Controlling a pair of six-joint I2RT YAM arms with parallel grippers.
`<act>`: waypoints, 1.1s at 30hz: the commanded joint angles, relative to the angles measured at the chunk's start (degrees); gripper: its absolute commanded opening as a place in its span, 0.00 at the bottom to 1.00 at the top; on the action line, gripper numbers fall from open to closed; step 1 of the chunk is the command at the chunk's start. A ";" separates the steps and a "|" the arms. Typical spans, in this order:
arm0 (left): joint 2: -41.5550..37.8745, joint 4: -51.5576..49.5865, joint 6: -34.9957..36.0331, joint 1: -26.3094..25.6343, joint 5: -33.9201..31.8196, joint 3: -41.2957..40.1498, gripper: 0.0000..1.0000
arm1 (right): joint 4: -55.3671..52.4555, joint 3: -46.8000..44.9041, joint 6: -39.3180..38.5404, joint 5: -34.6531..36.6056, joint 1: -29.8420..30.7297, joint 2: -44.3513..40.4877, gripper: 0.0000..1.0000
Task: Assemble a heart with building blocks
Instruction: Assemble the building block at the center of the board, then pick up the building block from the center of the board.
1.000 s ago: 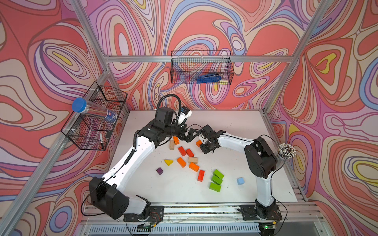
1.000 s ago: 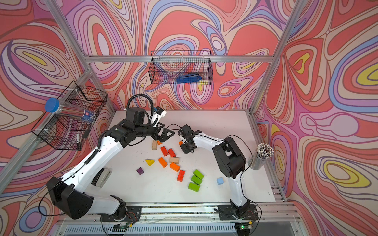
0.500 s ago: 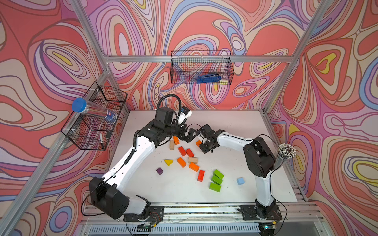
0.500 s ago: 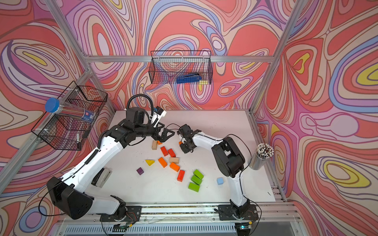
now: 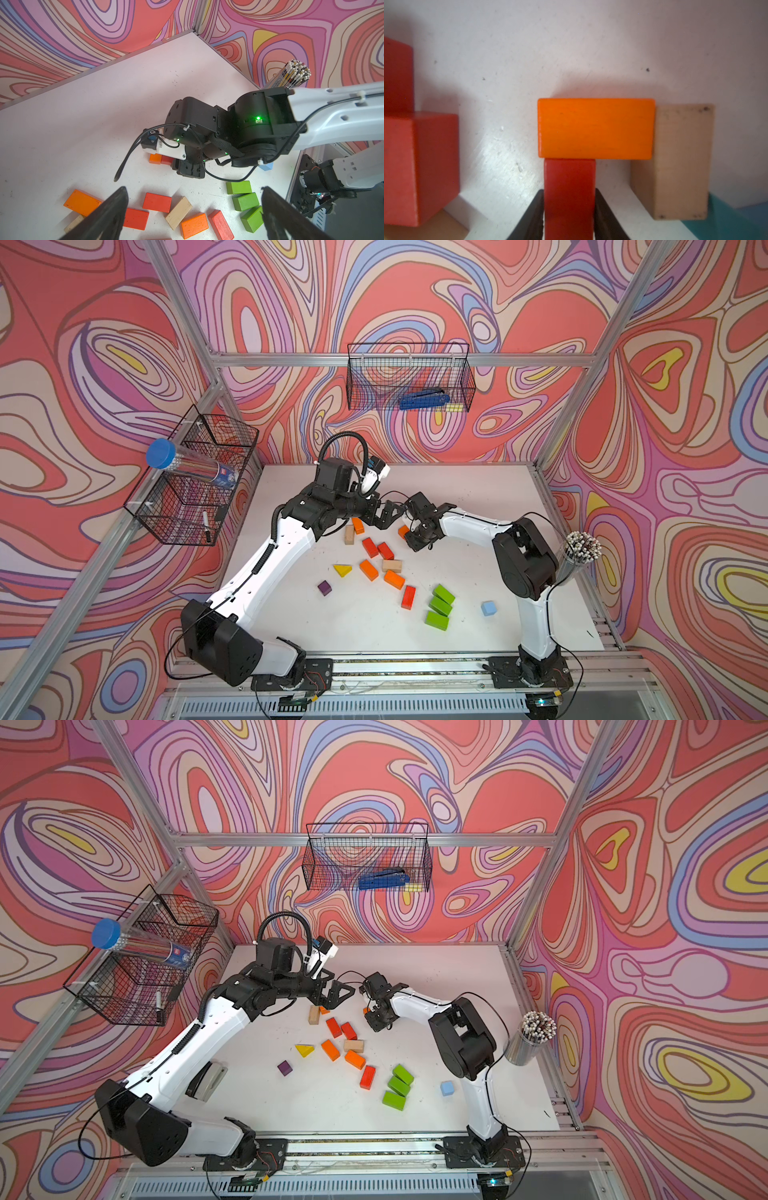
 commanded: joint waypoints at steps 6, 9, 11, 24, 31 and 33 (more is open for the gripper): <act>0.09 -0.22 -1.08 0.26 -0.49 0.85 1.00 | 2.17 -6.73 3.05 -1.66 -0.20 -4.00 0.63; -0.05 -1.43 -3.13 0.26 -2.46 1.42 1.00 | 3.87 -10.62 5.10 -1.10 -0.20 -6.47 0.64; 0.25 -3.17 -5.66 0.23 -6.21 1.15 1.00 | 4.85 -13.31 6.44 -0.60 -0.14 -8.46 0.63; 13.09 -16.71 -24.03 1.29 -32.39 2.09 0.95 | 15.38 -28.64 16.97 -4.10 -0.21 -27.04 0.76; 27.99 -20.19 -25.78 2.20 -35.39 11.11 0.95 | 17.75 -33.61 20.96 -0.29 -0.23 -37.75 0.98; 31.15 -19.53 -25.67 2.49 -35.83 12.76 0.94 | 16.60 -33.67 21.67 1.12 -0.20 -40.10 0.98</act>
